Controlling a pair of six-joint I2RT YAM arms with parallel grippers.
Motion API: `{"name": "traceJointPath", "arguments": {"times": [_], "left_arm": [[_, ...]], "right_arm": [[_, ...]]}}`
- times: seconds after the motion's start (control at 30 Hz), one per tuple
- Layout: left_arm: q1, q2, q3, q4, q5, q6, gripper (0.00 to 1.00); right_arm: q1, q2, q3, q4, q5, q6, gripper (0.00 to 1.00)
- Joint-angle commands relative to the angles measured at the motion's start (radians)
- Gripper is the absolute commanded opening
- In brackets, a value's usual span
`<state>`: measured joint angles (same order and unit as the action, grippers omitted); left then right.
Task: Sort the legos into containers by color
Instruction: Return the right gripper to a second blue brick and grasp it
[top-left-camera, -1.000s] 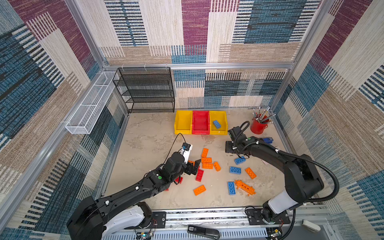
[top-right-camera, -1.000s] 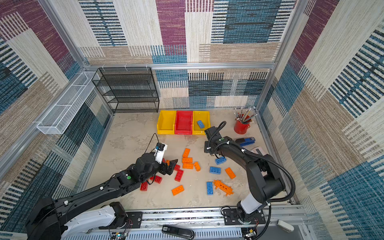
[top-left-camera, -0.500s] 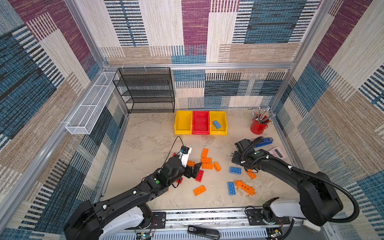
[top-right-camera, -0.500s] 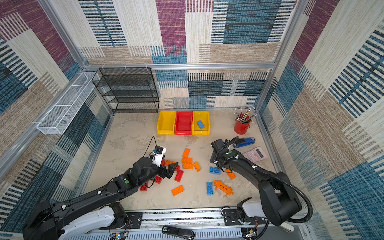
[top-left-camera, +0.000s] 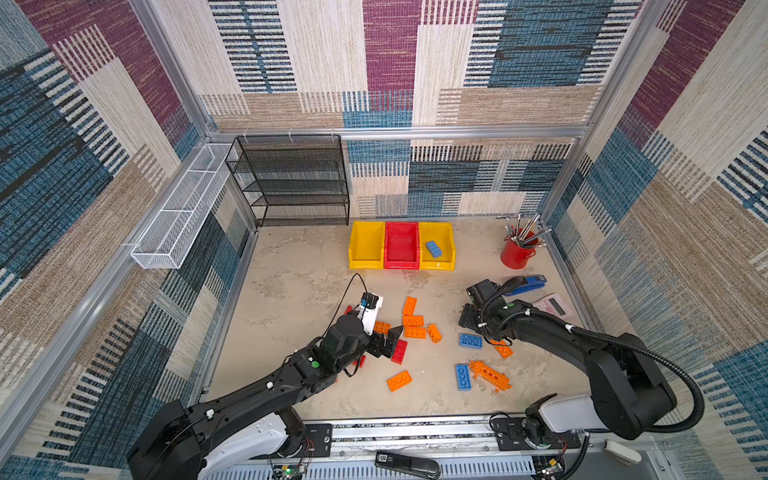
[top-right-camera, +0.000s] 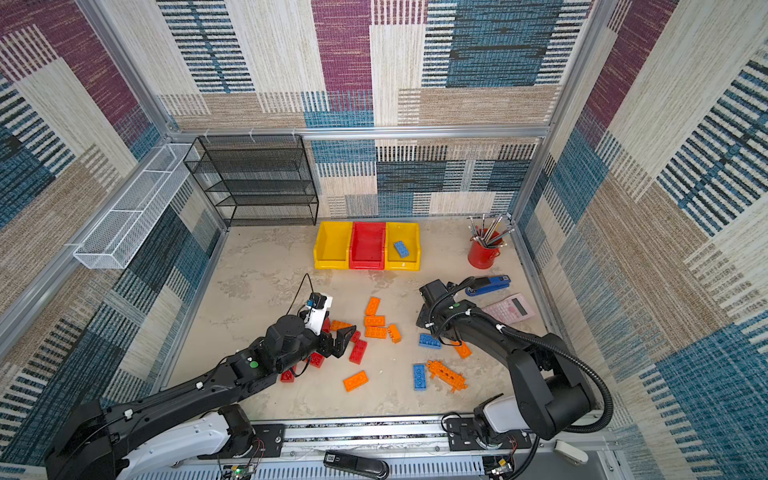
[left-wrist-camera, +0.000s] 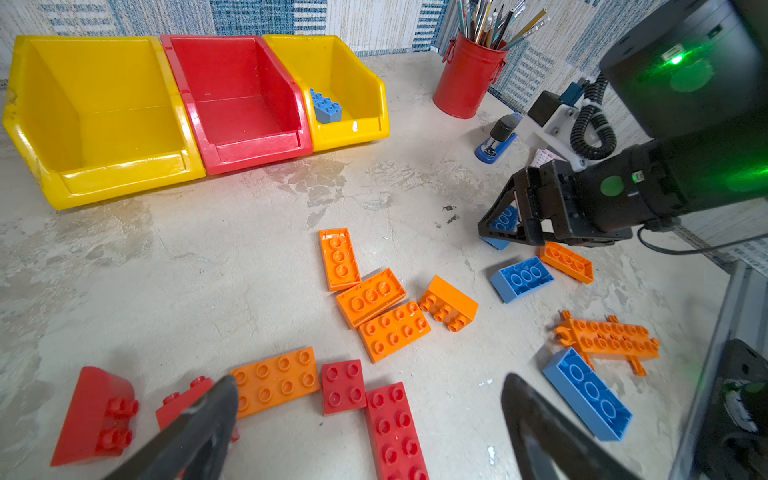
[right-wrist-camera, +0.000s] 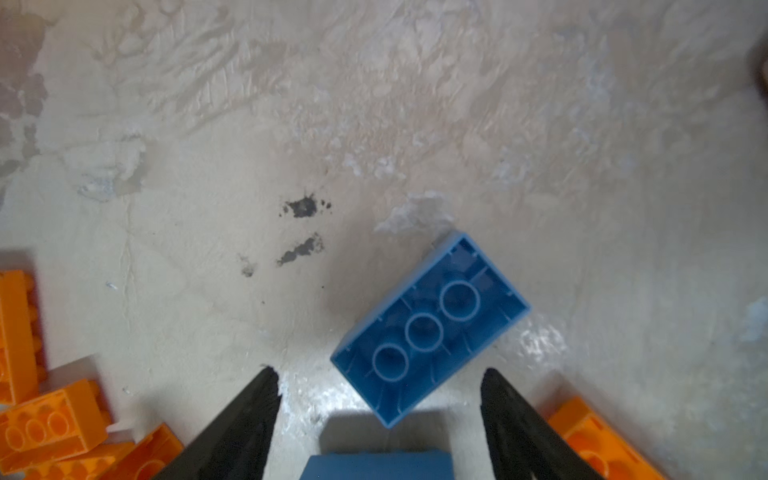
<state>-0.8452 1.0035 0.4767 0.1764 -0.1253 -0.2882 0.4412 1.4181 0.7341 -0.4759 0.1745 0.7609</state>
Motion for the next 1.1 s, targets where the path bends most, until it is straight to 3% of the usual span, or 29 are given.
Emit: {"name": "traceJointPath", "arguments": {"times": [0.0,0.3,0.67,1.07], "left_arm": [[0.000,-0.008,0.000,0.018,-0.011,-0.006,0.99],[-0.001,-0.036,-0.008,-0.002,-0.039,-0.002,0.99],[0.000,-0.039,-0.013,0.005,-0.045,0.006,0.99],[0.000,-0.075,-0.034,-0.001,-0.045,-0.002,0.99]], "right_arm": [[0.001,0.020,0.016,0.063,-0.030,-0.018,0.78],[0.001,0.077,0.087,0.085,-0.054,-0.071,0.78],[0.001,0.008,0.075,-0.019,0.037,-0.024,0.79],[0.000,0.129,0.102,0.071,0.006,-0.018,0.79]]}}
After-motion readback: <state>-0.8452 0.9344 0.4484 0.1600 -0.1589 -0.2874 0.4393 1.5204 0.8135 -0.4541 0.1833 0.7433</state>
